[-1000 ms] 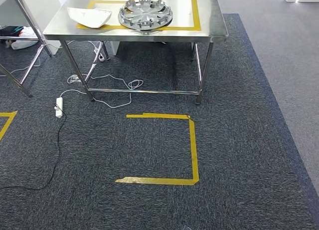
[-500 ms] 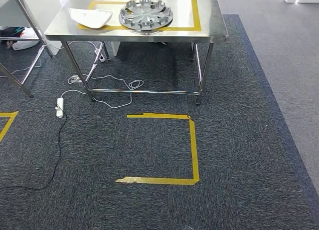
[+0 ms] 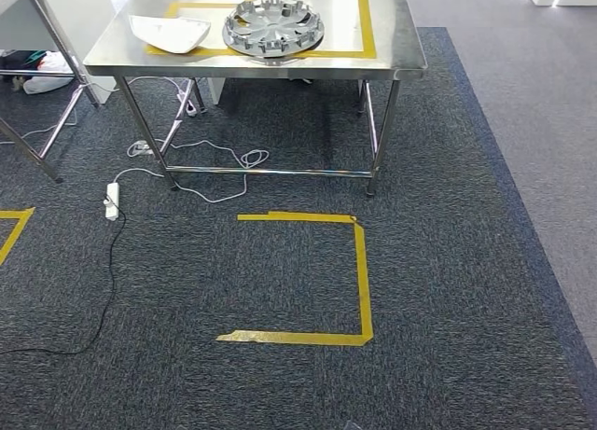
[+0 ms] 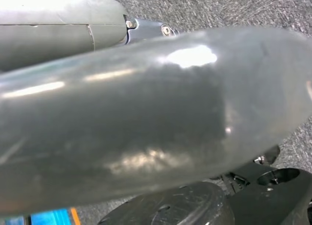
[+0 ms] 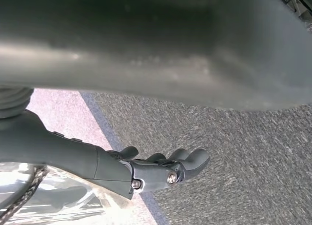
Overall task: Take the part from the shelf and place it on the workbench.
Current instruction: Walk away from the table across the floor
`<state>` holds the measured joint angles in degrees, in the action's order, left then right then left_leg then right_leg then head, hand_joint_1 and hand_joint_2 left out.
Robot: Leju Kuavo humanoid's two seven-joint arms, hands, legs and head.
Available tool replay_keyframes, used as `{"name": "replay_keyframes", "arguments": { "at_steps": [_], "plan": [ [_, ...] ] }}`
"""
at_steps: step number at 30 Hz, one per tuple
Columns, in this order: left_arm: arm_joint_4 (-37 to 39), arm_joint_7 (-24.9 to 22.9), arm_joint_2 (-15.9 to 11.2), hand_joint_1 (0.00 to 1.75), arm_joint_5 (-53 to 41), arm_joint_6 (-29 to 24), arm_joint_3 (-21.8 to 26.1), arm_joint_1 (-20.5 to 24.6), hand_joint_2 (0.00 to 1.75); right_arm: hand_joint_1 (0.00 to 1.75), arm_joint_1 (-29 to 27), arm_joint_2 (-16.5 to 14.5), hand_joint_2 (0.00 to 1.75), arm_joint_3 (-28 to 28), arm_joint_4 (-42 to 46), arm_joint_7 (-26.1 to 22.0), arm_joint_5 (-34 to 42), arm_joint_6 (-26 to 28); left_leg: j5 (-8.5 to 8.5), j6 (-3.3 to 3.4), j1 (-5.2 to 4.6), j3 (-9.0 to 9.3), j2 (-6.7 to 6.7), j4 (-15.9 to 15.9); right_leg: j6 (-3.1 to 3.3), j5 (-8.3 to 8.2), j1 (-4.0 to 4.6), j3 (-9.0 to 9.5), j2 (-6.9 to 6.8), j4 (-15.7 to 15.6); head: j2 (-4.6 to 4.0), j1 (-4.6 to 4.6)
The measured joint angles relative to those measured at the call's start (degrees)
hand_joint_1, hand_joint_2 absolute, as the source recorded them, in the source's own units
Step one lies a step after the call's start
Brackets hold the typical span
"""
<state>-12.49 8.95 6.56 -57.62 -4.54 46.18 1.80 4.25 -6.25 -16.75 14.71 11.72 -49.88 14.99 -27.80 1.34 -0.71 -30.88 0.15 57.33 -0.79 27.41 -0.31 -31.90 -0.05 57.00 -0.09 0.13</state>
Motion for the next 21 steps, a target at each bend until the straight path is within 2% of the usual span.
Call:
{"name": "replay_keyframes", "arguments": {
  "at_steps": [21],
  "plan": [
    [0.0,0.0,0.0,0.00,0.1,0.3,0.0,0.0,0.00,0.00,0.4,0.0,0.00,-0.5,0.0,0.5,-0.2,-0.3,0.01,-0.01,0.00,0.00,0.00,0.0,0.00,-0.04,0.00,-0.01,0.00,0.0,0.00,-0.01]
  ]
}}
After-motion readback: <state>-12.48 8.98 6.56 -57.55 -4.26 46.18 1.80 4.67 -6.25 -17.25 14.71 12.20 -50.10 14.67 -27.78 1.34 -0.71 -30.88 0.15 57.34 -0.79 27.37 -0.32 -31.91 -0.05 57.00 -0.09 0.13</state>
